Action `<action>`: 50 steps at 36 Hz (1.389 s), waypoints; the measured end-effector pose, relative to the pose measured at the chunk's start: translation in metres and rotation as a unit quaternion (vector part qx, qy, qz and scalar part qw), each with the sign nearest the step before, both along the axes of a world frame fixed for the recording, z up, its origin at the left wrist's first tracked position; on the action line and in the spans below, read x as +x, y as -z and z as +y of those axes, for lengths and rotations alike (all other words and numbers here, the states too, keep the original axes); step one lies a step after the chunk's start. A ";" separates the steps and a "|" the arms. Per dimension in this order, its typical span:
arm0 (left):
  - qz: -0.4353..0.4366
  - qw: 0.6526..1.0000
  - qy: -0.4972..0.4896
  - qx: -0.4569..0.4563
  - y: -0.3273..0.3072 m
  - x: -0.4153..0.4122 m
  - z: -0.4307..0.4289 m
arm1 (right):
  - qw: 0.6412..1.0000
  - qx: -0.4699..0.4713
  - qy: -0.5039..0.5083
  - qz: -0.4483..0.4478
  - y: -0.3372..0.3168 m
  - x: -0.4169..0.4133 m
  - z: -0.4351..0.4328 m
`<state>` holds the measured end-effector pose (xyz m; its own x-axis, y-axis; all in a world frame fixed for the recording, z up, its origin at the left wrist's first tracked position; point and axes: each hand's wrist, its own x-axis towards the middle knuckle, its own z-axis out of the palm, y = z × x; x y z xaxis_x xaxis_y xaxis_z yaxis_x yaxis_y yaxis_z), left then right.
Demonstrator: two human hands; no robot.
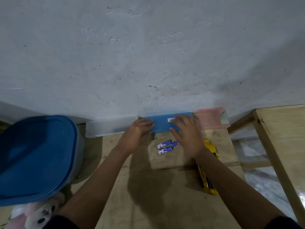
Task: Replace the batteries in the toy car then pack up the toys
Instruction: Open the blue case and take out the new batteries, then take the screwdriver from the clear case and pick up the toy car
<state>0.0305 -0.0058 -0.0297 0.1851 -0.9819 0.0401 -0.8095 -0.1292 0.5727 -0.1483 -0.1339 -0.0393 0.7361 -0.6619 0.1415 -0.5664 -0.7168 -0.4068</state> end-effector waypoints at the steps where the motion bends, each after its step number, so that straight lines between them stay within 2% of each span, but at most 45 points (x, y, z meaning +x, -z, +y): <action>1: -0.028 1.000 0.006 0.005 0.003 -0.002 0.001 | 1.000 0.012 -0.001 0.016 0.001 0.000 -0.002; 7: -0.095 0.995 -0.010 0.002 0.015 -0.017 -0.001 | 0.999 0.046 0.007 0.017 -0.009 0.007 -0.004; 12: -0.069 0.995 -0.051 0.056 0.010 -0.021 -0.002 | 0.998 0.047 0.022 0.030 -0.014 0.011 0.001; 17: -0.010 0.996 -0.060 0.066 0.006 -0.022 0.005 | 0.994 0.092 0.063 -0.019 -0.012 0.013 0.008; 21: 0.076 0.982 -0.173 -0.013 0.005 -0.022 0.035 | 0.988 0.116 0.102 -0.015 -0.013 0.021 0.017; 25: 0.091 0.944 -0.310 -0.074 -0.003 -0.010 0.075 | 0.987 0.098 0.126 0.012 -0.013 0.039 0.033; 27: 0.095 0.928 -0.351 -0.082 -0.002 0.003 0.094 | 0.991 0.088 0.100 -0.014 -0.015 0.053 0.051; 30: 0.126 0.908 -0.395 -0.055 0.004 0.025 0.119 | 0.993 0.091 0.010 -0.077 -0.013 0.083 0.084; 36: 0.151 0.923 -0.354 -0.026 0.009 0.033 0.128 | 0.987 0.087 -0.118 -0.073 -0.013 0.123 0.113; 44: 0.202 0.908 -0.366 -0.026 0.010 0.046 0.124 | 0.995 0.046 -0.093 0.007 0.001 0.144 0.116; 47: 0.256 0.885 -0.385 -0.048 0.016 0.050 0.118 | 0.997 0.019 -0.079 0.009 0.005 0.150 0.117; 50: 0.312 0.845 -0.430 -0.055 0.021 0.051 0.111 | 0.998 0.023 -0.062 0.008 0.005 0.154 0.119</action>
<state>0.0820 0.1054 -0.0504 0.8476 -0.4699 -0.2466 0.0210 -0.4346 0.9004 0.0062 -0.0151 -0.0441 0.8144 -0.5714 0.1012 -0.4812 -0.7625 -0.4324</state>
